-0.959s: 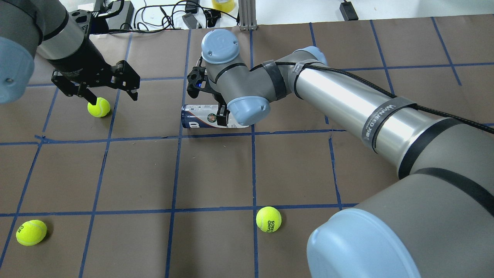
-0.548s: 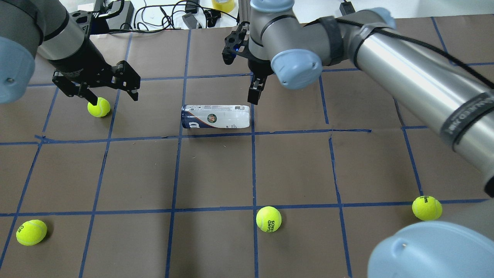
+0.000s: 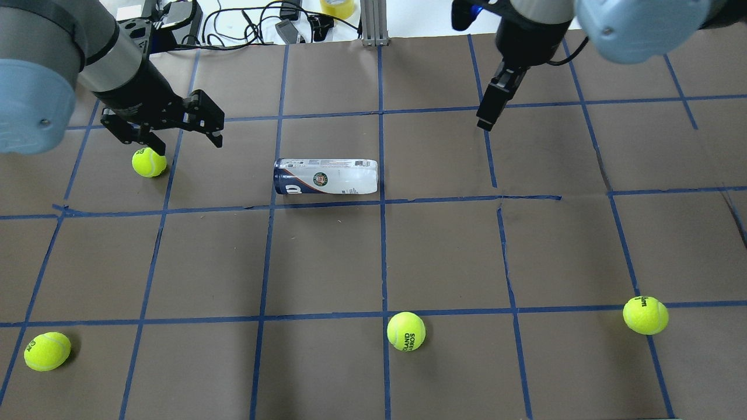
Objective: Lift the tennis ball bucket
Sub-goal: 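Raise the right gripper away while the left gripper reaches toward the tube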
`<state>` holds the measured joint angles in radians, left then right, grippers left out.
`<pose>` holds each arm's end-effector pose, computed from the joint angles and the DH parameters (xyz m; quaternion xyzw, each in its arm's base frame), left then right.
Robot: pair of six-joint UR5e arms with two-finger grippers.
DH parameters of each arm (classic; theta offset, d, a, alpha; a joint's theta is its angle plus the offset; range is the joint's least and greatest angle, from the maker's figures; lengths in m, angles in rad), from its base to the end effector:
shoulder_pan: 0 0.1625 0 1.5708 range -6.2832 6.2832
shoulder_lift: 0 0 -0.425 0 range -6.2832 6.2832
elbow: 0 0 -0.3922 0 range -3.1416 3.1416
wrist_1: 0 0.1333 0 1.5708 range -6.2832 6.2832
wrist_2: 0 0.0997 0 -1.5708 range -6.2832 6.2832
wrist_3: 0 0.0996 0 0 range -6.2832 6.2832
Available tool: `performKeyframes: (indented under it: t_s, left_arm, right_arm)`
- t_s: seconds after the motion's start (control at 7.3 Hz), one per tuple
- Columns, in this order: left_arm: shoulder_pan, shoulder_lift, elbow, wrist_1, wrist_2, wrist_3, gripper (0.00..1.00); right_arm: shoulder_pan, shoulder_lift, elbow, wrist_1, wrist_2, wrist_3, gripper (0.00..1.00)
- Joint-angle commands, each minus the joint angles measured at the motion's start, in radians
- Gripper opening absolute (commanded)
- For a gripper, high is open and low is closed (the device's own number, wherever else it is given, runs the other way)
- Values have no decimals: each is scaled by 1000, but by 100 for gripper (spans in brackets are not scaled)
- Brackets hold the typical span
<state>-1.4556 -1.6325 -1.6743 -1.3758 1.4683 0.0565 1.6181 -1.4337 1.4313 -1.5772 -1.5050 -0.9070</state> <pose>-0.0833 -0.5287 0.4261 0.0285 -0.9982 0.0192 0.0498 0.1657 -0.5436 0.4860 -0.4591 0.8878 -0.0177 0.0281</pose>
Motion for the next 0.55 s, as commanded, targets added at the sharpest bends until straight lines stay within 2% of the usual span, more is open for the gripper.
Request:
performKeyframes:
  t_s: [0.0,0.14,0.27,0.41]
  left_arm:
    - [1,-78,-48,153,-75,25,100]
    - [1,-116,-57,217,-104,25,100]
    - [6,-165,-56,266,-220,37,100]
    - [14,-208,-58,318,-264,46,100]
  right_arm:
    - [-24,-62,-3,22,-73,139,100]
    - [-23,-70,-12,25,-73,306,100]
    - [-23,-73,-17,34,-73,456,100]
    - [-23,-82,-35,13,-86,489,100]
